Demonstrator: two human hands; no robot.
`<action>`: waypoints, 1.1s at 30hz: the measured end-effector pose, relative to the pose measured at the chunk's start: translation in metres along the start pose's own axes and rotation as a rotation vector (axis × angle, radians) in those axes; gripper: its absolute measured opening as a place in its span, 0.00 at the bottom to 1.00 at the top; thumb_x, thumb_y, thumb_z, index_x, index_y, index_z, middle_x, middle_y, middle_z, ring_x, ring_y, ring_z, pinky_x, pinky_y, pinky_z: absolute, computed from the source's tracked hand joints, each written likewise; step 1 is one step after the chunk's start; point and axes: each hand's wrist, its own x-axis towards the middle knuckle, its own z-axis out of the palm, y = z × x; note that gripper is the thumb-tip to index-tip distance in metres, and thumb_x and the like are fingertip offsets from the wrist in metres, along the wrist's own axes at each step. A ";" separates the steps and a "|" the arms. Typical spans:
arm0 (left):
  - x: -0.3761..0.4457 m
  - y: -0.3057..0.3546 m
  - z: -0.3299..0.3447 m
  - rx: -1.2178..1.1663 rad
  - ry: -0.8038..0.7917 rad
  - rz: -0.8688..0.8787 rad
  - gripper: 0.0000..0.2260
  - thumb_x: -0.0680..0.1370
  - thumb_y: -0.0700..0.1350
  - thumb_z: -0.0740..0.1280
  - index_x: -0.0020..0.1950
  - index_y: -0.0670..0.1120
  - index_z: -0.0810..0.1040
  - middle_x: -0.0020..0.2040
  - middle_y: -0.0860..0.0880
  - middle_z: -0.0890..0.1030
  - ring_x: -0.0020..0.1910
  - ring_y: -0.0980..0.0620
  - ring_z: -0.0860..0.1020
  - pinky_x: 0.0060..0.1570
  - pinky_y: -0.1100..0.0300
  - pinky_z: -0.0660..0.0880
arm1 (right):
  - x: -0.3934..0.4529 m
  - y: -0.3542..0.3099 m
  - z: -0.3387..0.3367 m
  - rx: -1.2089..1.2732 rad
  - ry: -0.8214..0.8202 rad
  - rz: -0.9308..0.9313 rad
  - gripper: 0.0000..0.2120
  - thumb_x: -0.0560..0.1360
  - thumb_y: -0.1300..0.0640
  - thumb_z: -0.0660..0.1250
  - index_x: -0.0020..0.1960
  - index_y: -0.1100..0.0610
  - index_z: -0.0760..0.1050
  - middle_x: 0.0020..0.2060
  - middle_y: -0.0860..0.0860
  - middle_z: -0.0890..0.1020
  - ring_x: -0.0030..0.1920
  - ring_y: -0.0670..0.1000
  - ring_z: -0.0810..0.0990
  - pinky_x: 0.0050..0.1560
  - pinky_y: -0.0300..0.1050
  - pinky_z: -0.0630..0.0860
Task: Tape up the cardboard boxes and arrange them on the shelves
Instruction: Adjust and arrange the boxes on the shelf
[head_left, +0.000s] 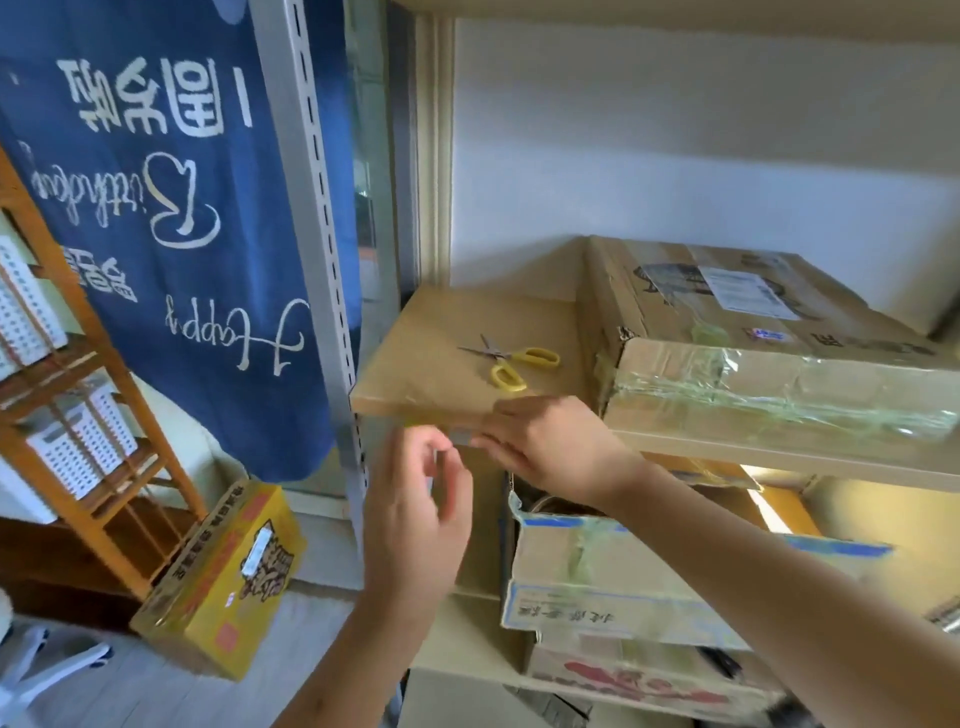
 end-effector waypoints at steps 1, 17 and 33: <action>-0.012 0.005 0.010 -0.019 -0.142 0.097 0.02 0.78 0.39 0.63 0.48 0.44 0.75 0.43 0.51 0.73 0.41 0.53 0.72 0.40 0.66 0.69 | -0.027 0.005 -0.004 -0.001 -0.039 0.012 0.14 0.81 0.48 0.57 0.45 0.53 0.78 0.35 0.48 0.77 0.33 0.52 0.77 0.28 0.42 0.70; -0.031 0.010 0.081 0.345 -0.928 0.287 0.18 0.84 0.56 0.52 0.45 0.49 0.76 0.38 0.48 0.80 0.40 0.51 0.67 0.38 0.56 0.61 | -0.142 0.019 0.019 0.058 -0.483 0.403 0.15 0.80 0.42 0.59 0.59 0.49 0.76 0.45 0.50 0.83 0.47 0.55 0.81 0.43 0.47 0.73; -0.049 -0.016 0.065 0.088 -0.669 0.036 0.18 0.80 0.58 0.58 0.65 0.53 0.76 0.70 0.55 0.71 0.71 0.58 0.66 0.70 0.53 0.65 | -0.171 -0.009 -0.010 0.099 -0.562 0.351 0.16 0.81 0.43 0.58 0.64 0.48 0.73 0.49 0.48 0.83 0.46 0.53 0.82 0.45 0.46 0.76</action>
